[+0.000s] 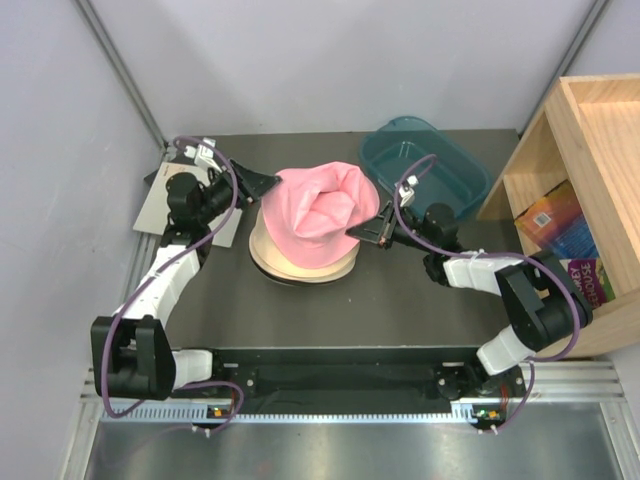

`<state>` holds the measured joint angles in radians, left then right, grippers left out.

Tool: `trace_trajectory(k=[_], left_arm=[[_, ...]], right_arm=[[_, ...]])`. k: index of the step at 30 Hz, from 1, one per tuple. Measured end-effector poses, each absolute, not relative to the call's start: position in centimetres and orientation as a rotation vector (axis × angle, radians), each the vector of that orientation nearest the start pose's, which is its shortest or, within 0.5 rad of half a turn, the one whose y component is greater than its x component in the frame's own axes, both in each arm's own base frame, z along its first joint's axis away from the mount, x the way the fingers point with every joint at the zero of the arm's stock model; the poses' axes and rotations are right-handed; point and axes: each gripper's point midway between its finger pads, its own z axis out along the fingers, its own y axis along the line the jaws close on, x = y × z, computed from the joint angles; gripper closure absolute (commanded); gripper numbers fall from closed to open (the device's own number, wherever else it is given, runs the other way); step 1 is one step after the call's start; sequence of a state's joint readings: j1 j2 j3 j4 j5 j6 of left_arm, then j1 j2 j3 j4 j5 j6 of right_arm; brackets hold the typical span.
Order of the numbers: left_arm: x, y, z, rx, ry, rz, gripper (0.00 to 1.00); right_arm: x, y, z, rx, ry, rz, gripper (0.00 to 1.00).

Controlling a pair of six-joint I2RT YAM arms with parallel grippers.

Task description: Stack the hats

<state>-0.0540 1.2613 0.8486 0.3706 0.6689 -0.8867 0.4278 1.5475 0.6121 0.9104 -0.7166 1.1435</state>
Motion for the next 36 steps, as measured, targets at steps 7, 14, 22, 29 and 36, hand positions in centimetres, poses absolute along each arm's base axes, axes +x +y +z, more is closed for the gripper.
trace_trajectory(k=[7, 14, 22, 29, 36], left_arm=[[36.5, -16.0, 29.9, -0.134, 1.719, -1.305, 1.00], [36.3, -16.2, 30.7, -0.125, 1.696, -1.332, 1.00], [37.8, -14.6, 30.1, -0.253, 1.694, -1.267, 1.00], [38.5, -11.6, 25.2, -0.463, 1.749, -1.194, 1.00], [38.8, -11.2, 21.7, -0.543, 1.824, -1.177, 1.00]], right_arm=[[29.4, 29.2, 18.8, 0.019, 1.945, 1.692, 1.00], [29.3, 29.1, 19.4, 0.017, 1.957, 1.680, 1.00], [29.5, 29.2, 19.9, 0.020, 1.956, 1.682, 1.00], [29.6, 29.3, 20.0, 0.031, 1.956, 1.685, 1.00], [29.4, 29.6, 19.8, 0.029, 1.963, 1.686, 1.00]])
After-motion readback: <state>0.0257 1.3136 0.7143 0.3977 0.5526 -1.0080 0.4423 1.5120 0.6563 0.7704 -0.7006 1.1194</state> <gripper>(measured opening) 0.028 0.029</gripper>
